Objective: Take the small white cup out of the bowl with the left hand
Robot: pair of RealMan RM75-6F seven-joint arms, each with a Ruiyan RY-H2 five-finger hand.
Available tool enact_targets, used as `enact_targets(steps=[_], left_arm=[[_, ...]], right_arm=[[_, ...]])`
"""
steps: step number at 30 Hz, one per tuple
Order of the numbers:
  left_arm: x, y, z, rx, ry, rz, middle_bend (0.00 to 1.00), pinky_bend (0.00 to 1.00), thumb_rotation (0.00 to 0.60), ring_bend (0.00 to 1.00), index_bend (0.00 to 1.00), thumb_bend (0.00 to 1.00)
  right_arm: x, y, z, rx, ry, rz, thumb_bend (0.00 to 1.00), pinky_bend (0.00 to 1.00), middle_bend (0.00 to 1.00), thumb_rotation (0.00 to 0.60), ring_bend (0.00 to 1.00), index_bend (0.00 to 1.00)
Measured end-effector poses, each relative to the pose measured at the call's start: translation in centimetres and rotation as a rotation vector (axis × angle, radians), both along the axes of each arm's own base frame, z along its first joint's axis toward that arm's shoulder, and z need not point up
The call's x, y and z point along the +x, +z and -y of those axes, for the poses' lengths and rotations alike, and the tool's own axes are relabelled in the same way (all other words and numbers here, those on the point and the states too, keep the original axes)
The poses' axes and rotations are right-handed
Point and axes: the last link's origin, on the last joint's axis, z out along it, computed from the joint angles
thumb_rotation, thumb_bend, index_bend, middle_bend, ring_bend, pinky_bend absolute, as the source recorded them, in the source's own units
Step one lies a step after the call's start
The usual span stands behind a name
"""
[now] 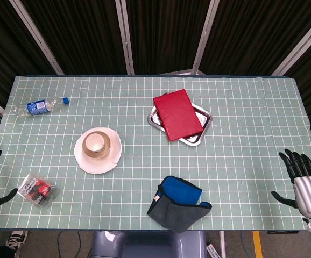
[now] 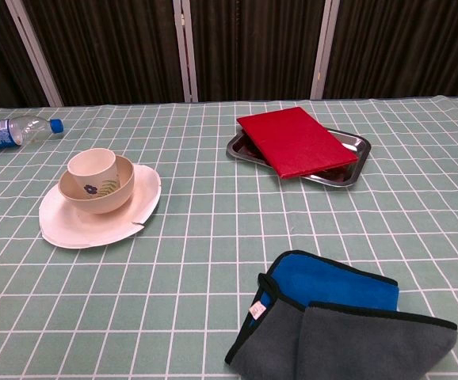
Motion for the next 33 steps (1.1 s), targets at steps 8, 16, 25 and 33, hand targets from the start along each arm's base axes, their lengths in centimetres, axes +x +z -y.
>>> enact_targets(steps=[8, 16, 25, 33], left_arm=[[0.0, -0.2, 0.0, -0.011, 0.001, 0.000, 0.00, 0.00, 0.600, 0.00, 0.00, 0.06], [0.2, -0.5, -0.6, -0.028, -0.012, 0.003, 0.00, 0.00, 0.600, 0.00, 0.02, 0.06], [2.9, -2.6, -5.3, -0.079, -0.111, 0.008, 0.00, 0.00, 0.600, 0.00, 0.32, 0.16], [5.6, -6.5, -10.2, -0.166, -0.151, -0.026, 0.00, 0.00, 0.600, 0.00, 0.40, 0.24]], right_arm=[[0.0, 0.1, -0.1, -0.001, -0.001, 0.003, 0.03, 0.00, 0.00, 0.600, 0.00, 0.04], [0.1, 0.2, 0.0, -0.006, -0.004, 0.006, 0.03, 0.00, 0.00, 0.600, 0.00, 0.04], [0.1, 0.4, -0.1, -0.008, 0.000, 0.022, 0.03, 0.00, 0.00, 0.600, 0.00, 0.04], [0.1, 0.9, -0.1, -0.015, 0.001, 0.046, 0.03, 0.00, 0.00, 0.600, 0.00, 0.04]])
